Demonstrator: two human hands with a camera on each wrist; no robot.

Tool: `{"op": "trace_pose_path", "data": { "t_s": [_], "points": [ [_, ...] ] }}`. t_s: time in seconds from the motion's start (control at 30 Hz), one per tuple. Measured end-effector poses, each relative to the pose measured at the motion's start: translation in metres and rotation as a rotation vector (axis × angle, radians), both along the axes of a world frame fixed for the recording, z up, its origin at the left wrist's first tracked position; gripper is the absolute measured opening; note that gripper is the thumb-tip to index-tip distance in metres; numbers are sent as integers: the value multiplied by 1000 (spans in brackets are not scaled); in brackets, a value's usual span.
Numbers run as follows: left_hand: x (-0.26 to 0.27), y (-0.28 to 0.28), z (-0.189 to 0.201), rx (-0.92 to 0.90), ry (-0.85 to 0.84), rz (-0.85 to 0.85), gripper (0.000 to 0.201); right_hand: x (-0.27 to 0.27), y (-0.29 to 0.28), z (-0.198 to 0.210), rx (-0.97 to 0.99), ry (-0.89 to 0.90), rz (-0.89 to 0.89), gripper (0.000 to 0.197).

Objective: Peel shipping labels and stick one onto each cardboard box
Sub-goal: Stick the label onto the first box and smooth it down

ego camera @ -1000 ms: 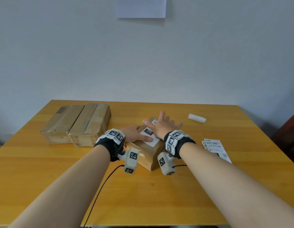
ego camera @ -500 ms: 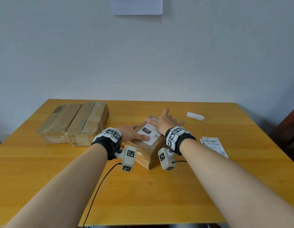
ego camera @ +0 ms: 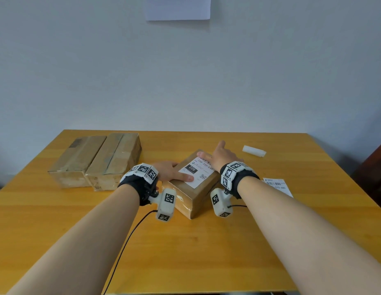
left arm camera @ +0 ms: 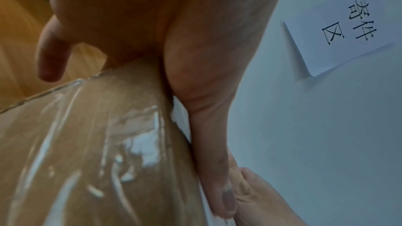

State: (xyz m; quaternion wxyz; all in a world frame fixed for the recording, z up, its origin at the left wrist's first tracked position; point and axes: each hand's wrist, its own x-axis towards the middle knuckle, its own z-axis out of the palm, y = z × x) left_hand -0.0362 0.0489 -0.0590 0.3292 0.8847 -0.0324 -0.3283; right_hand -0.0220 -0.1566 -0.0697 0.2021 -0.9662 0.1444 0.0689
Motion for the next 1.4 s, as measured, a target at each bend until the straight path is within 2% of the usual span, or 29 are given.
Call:
{"op": "trace_pose_path", "data": {
  "t_s": [0.3,0.43,0.53,0.67,0.83,0.93,1.03,1.4],
  "points": [
    [1,2,4,50,-4,17,70,8,-10,-6,-61,-26,4,90],
    [2,1,7,88,-57,55,71,8,-15,-7,-81,-20,-9,89],
    [4,0,7,89,-107,118,77,6,-19,-6,-83,-6,-19,94],
    [2,-4,9,41,-212,221,73,-1,-18,0,-71,5,-19,104],
    [-2,-14,15,29,-195,119,74,-5,3,7,-29,26,10,112],
    [-2,-16,10,22,-158,84,90,-9,18,5,-36,5,30,111],
    [0,-13,3,13,-126,80,95,-7,27,-1,-60,-13,30,110],
    [2,-9,0,-6,-120,62,89,-3,37,-14,-90,-25,-50,114]
  ]
}}
